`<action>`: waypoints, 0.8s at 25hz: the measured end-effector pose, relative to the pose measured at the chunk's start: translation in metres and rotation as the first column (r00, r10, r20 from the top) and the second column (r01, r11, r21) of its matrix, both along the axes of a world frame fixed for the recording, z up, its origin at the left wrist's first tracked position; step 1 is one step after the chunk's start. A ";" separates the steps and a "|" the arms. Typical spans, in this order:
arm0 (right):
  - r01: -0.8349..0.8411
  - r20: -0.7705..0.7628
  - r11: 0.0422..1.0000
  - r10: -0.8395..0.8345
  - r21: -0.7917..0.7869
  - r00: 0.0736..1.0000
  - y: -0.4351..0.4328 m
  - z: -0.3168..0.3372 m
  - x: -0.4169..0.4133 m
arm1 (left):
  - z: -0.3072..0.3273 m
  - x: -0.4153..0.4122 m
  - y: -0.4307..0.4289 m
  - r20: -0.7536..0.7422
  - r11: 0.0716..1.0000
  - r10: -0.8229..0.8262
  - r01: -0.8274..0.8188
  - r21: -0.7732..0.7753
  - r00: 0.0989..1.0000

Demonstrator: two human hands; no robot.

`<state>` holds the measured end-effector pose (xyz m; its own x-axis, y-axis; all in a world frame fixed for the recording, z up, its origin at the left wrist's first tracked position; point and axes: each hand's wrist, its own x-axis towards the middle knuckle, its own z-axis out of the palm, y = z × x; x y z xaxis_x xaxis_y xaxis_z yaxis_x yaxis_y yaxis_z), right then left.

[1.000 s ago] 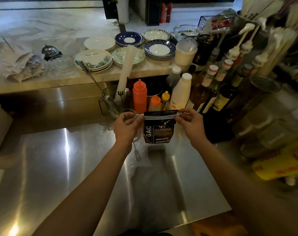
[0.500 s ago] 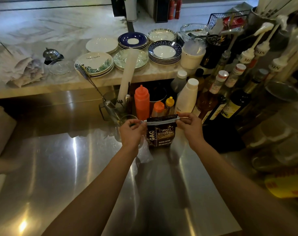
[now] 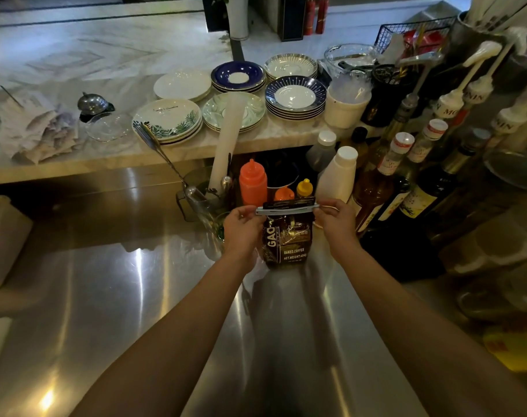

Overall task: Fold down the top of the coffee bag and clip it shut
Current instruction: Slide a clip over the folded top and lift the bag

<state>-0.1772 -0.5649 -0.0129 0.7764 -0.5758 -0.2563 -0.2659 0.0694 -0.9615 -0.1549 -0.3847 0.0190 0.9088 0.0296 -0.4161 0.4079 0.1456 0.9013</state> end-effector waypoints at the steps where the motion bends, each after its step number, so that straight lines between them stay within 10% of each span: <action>1: -0.008 -0.003 1.000 0.008 0.003 1.000 0.000 0.002 0.004 | -0.001 0.004 -0.001 -0.006 1.000 0.001 -0.002 -0.015 1.000; 13: -0.062 -0.025 0.998 0.062 0.003 0.998 0.003 0.009 0.019 | -0.001 0.025 0.002 -0.018 0.988 -0.155 0.155 -0.023 0.988; 20: -0.109 -0.025 0.983 0.107 -0.148 0.994 0.018 0.031 -0.010 | 0.009 0.006 0.018 0.150 0.892 -0.371 0.307 0.332 0.917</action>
